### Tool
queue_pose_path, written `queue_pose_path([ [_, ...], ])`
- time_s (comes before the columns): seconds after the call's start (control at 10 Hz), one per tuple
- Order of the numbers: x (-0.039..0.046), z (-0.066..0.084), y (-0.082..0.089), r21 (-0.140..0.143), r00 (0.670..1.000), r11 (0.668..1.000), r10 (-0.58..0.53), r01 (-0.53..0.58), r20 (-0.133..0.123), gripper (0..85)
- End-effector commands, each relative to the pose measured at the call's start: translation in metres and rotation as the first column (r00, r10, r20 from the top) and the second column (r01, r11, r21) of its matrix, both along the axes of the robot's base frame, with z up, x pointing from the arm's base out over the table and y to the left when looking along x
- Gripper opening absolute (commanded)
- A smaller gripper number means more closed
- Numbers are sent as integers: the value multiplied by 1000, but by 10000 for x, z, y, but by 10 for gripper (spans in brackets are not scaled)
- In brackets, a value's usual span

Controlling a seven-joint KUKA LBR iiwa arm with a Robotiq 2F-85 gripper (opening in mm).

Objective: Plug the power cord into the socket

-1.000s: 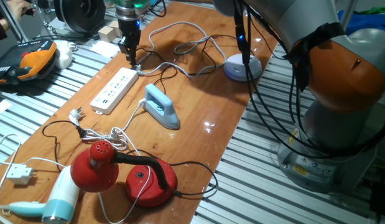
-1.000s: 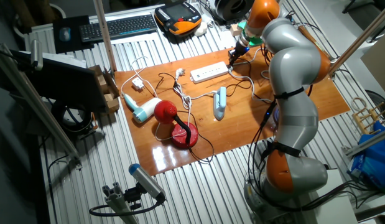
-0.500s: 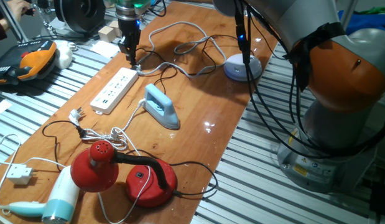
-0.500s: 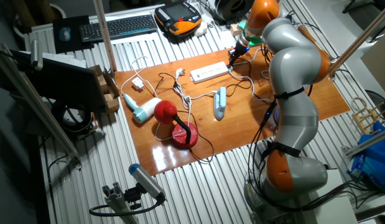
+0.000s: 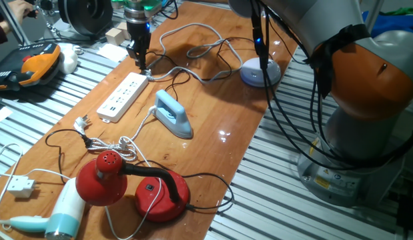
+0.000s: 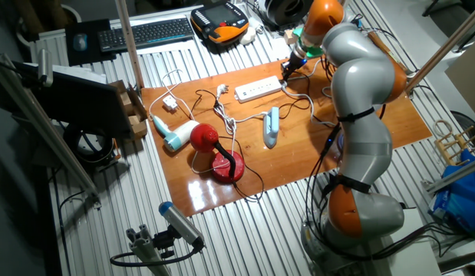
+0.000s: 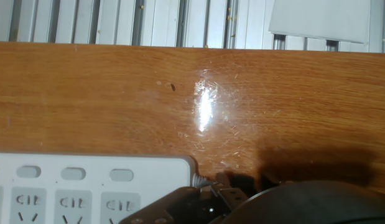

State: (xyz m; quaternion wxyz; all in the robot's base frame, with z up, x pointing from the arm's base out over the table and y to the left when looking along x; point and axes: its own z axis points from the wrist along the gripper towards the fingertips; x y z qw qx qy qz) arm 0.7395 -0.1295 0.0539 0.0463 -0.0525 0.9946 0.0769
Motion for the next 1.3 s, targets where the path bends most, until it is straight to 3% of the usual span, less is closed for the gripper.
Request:
queue_pose_path([
  [0.0,5,-22,1,1,1000,1000,-1,1,0,340],
  [0.6,-10,-33,10,-5,1000,1000,1,-1,-23,340],
  [1.2,-15,-37,14,-8,1000,1000,4,-4,-30,340],
])
